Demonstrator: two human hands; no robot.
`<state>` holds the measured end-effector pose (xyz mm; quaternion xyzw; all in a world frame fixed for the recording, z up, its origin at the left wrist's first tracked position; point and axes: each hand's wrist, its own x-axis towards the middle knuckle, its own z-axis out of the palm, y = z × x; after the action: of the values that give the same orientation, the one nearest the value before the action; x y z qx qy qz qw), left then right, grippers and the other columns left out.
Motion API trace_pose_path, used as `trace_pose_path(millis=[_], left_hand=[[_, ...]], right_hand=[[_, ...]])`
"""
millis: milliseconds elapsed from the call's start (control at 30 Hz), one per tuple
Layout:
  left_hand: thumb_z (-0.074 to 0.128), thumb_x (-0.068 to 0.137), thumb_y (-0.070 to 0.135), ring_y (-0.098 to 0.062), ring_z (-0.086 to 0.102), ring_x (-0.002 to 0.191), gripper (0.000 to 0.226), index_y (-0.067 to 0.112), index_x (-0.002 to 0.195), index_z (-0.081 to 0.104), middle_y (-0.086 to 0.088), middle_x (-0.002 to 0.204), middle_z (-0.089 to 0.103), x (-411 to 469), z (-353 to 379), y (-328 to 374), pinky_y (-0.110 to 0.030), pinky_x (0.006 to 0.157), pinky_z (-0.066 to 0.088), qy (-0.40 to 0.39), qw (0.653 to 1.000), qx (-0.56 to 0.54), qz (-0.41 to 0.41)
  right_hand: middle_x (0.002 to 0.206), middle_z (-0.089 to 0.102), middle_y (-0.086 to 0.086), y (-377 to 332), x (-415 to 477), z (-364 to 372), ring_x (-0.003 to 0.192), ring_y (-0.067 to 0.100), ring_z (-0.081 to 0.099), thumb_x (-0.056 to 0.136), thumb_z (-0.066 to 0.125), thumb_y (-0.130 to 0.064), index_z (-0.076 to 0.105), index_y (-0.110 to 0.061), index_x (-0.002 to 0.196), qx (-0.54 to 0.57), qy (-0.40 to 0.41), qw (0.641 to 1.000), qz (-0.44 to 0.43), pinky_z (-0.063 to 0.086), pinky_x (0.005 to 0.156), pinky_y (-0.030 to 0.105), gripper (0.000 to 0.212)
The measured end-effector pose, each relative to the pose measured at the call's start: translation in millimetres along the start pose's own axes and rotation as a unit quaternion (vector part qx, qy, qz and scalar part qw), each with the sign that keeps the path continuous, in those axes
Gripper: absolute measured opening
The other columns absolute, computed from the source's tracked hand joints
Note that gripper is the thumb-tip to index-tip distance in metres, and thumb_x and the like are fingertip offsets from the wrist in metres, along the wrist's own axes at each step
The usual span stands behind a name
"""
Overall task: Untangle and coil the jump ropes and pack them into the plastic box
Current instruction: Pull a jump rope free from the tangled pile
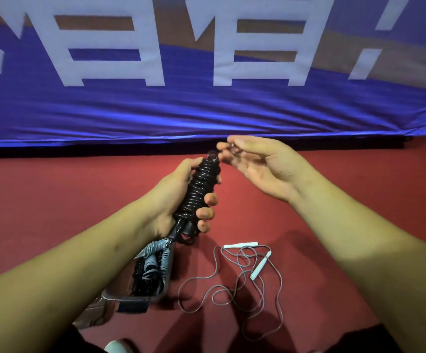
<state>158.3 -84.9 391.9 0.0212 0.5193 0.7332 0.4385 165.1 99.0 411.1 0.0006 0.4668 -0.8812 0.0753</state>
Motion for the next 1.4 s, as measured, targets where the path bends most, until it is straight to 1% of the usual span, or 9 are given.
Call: trace_pose_path(millis=[100,267,400,533,667,833,1033,1200,1400], left_hand=[[0.040,0.093,0.055,-0.015,0.034,0.035,0.040,0.020,0.084,0.057,-0.002,0.054,0.038,-4,2,5,-0.020,0.044,0.037,-0.033,0.999,-0.014,0.017],[0.037,0.093,0.058,-0.014,0.034,0.033,0.043,0.021,0.085,0.056,-0.001,0.051,0.037,-9,9,3,-0.020,0.043,0.038,-0.088,0.996,-0.027,0.012],[0.034,0.087,0.076,-0.014,0.035,0.031,0.059,0.021,0.084,0.055,-0.001,0.049,0.037,-8,15,0,-0.020,0.041,0.038,-0.086,0.994,-0.051,0.043],[0.038,0.091,0.068,-0.015,0.035,0.034,0.050,0.021,0.084,0.054,-0.001,0.052,0.039,-4,13,0,-0.021,0.044,0.037,-0.037,0.997,-0.040,0.052],[0.040,0.093,0.062,-0.017,0.038,0.038,0.046,0.019,0.090,0.056,-0.004,0.058,0.042,1,12,-2,-0.023,0.047,0.039,-0.009,0.998,-0.027,0.053],[0.043,0.092,0.065,-0.019,0.040,0.041,0.050,0.017,0.103,0.056,-0.007,0.060,0.047,4,11,-6,-0.026,0.048,0.041,0.035,0.997,0.018,0.063],[0.042,0.094,0.063,-0.021,0.045,0.034,0.054,0.012,0.100,0.058,-0.010,0.055,0.053,11,8,-3,-0.028,0.044,0.045,0.105,0.987,0.101,0.066],[0.044,0.094,0.063,-0.021,0.045,0.041,0.051,0.015,0.102,0.059,-0.009,0.060,0.053,10,5,-9,-0.027,0.046,0.044,0.116,0.986,0.116,0.039],[0.043,0.098,0.057,-0.022,0.046,0.042,0.044,0.015,0.097,0.058,-0.013,0.064,0.056,17,6,-13,-0.026,0.045,0.042,0.145,0.963,0.199,0.105]], right_hand=[[0.111,0.064,0.023,-5,-3,-3,0.100,0.026,0.067,0.088,0.044,0.010,0.056,0.008,0.112,0.055,-0.060,0.997,0.007,0.054,0.088,0.023,0.027],[0.092,0.071,0.013,2,-2,1,0.075,0.013,0.070,0.091,0.050,-0.002,0.061,0.001,0.110,0.074,-0.009,0.997,-0.015,0.055,0.068,0.014,0.022],[0.084,0.068,0.009,2,-3,2,0.061,0.014,0.063,0.092,0.052,-0.008,0.061,-0.001,0.113,-0.010,-0.001,1.000,0.001,0.054,0.060,0.015,0.024],[0.082,0.066,0.009,2,-4,5,0.059,0.014,0.059,0.095,0.049,0.001,0.057,-0.005,0.122,-0.156,0.011,0.985,-0.076,0.051,0.059,0.018,0.028],[0.078,0.070,0.017,-6,-5,8,0.055,0.023,0.059,0.090,0.058,0.005,0.052,-0.004,0.103,-0.289,0.044,0.948,-0.126,0.052,0.056,0.025,0.017],[0.075,0.070,0.017,-8,-7,10,0.049,0.016,0.062,0.085,0.064,0.007,0.057,-0.003,0.078,-0.382,0.071,0.910,-0.147,0.054,0.055,0.024,0.014],[0.069,0.071,0.004,-9,-3,13,0.058,0.011,0.069,0.084,0.068,0.003,0.066,-0.006,0.074,-0.585,0.046,0.799,-0.133,0.056,0.064,0.023,0.013],[0.070,0.070,0.003,3,-2,15,0.063,0.009,0.070,0.087,0.057,0.007,0.065,-0.023,0.074,-0.675,0.044,0.725,-0.131,0.058,0.070,0.024,0.033],[0.055,0.065,0.002,-8,-1,13,0.054,0.013,0.067,0.085,0.064,-0.001,0.068,-0.025,0.073,-0.714,0.044,0.691,-0.098,0.058,0.068,0.030,0.027]])
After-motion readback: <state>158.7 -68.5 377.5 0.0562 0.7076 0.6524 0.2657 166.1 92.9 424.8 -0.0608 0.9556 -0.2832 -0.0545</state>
